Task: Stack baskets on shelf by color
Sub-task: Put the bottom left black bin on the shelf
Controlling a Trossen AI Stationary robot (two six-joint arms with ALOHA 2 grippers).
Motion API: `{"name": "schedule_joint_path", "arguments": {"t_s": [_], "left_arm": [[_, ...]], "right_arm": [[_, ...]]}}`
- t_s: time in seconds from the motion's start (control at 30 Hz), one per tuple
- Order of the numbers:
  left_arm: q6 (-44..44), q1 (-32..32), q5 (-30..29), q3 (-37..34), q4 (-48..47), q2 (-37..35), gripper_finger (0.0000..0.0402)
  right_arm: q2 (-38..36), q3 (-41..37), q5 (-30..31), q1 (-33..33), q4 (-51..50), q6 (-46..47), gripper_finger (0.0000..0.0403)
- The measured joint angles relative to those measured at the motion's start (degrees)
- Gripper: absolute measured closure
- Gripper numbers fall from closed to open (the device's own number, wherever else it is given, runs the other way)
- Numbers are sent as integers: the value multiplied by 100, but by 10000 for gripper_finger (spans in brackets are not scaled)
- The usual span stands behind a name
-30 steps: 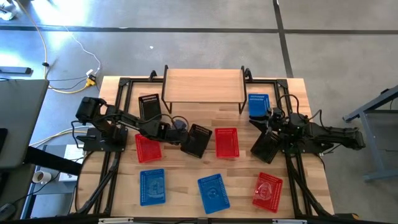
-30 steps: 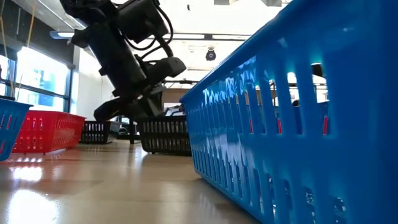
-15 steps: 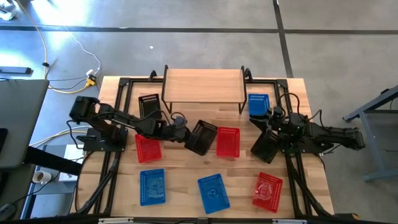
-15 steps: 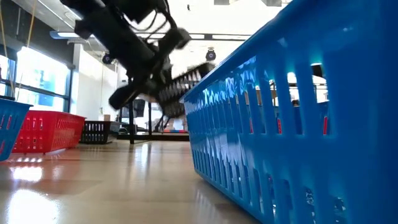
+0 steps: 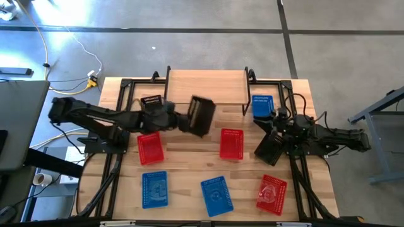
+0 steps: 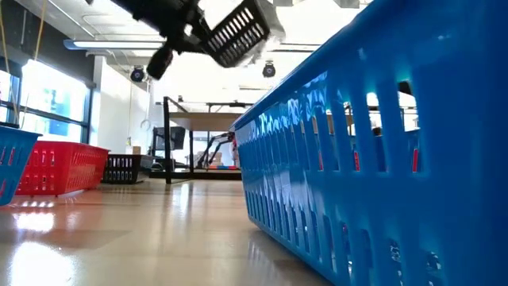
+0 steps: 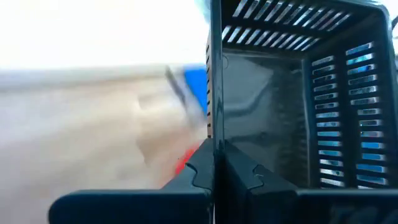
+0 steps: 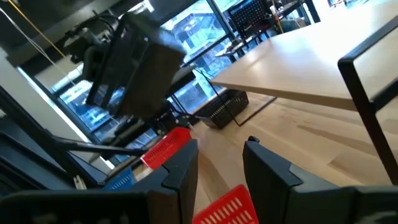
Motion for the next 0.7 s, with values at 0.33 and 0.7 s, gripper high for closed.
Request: {"name": "schedule_joint_path", "arguments": {"t_s": [0.33,0.7], "left_arm": [[1315,1044,-593,50,-19,-1104,401],[2179,2380,-102,1290,-1677,-996,401]], "right_arm": [[0,2,54,0,479,-16,289],[0,6,492,2,887,-237,289]]}}
